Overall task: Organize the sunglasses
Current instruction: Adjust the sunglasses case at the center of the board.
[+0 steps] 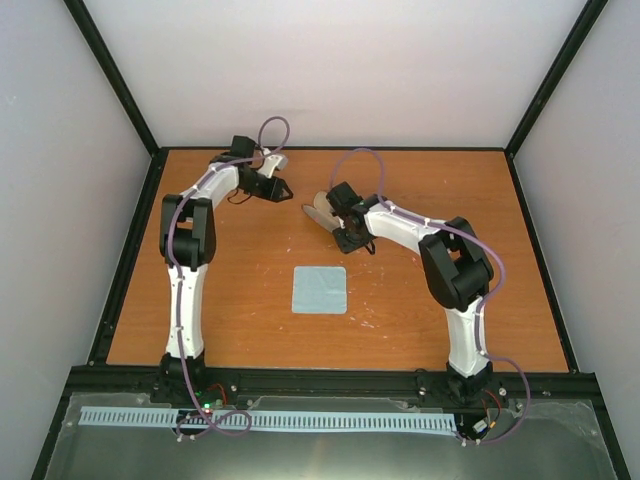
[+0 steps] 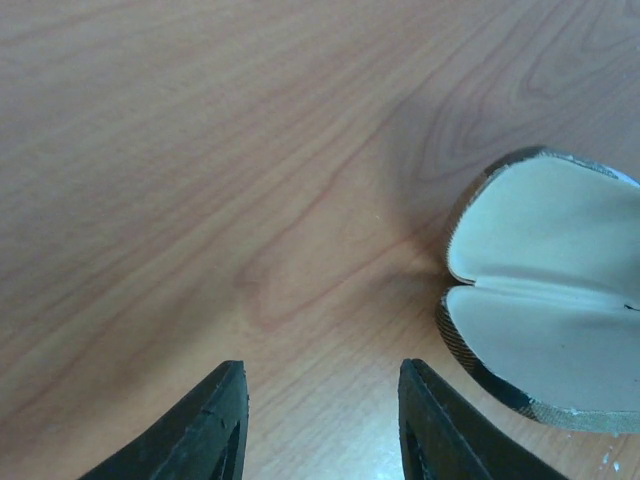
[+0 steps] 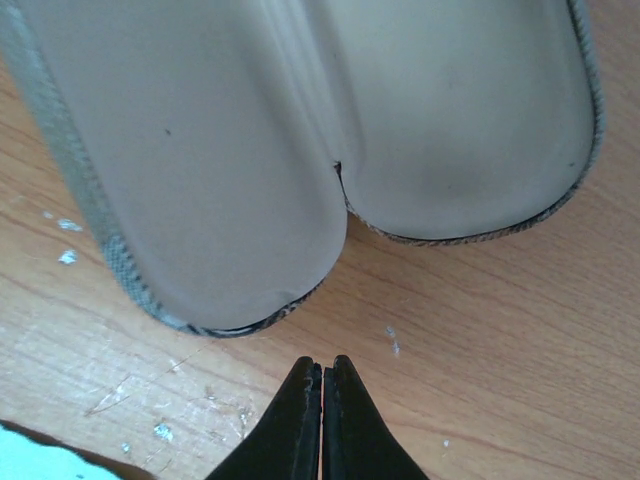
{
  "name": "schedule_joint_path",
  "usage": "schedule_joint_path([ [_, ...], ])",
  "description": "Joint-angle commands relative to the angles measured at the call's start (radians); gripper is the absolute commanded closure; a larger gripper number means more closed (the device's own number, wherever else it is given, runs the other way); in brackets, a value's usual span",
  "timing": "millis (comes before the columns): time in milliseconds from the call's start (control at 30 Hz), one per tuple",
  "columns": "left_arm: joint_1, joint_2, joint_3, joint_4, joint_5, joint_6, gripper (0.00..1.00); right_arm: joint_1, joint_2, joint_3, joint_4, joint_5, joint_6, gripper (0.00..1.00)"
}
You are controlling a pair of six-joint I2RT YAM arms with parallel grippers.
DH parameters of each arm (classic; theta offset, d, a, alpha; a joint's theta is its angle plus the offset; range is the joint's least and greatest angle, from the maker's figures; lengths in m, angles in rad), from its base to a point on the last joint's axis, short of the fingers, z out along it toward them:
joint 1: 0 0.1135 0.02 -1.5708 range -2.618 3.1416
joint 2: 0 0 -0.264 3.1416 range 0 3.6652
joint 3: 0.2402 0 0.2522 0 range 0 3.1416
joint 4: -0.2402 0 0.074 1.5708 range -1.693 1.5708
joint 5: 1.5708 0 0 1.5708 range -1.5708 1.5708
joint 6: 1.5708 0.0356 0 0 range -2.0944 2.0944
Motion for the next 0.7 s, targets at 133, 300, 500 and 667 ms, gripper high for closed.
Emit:
schedule_joint_path([
  [133,-0.057,-0.002,-0.026,0.0,0.0,-0.027,0.57,-0.032,0.056,0.031,0.01,0.009,0.036,0.97],
  [300,-0.077,-0.02,-0.068,0.009,0.001,-0.029,0.57,-0.065,0.067,0.033,0.046,0.019,0.035,0.97],
  [500,-0.079,-0.048,-0.129,0.024,0.005,-0.03,0.57,-0.089,0.096,0.06,0.071,0.018,0.011,0.97],
  [667,-0.083,-0.075,-0.168,0.033,0.007,-0.032,0.57,-0.098,0.12,0.086,0.078,0.021,-0.01,0.97],
])
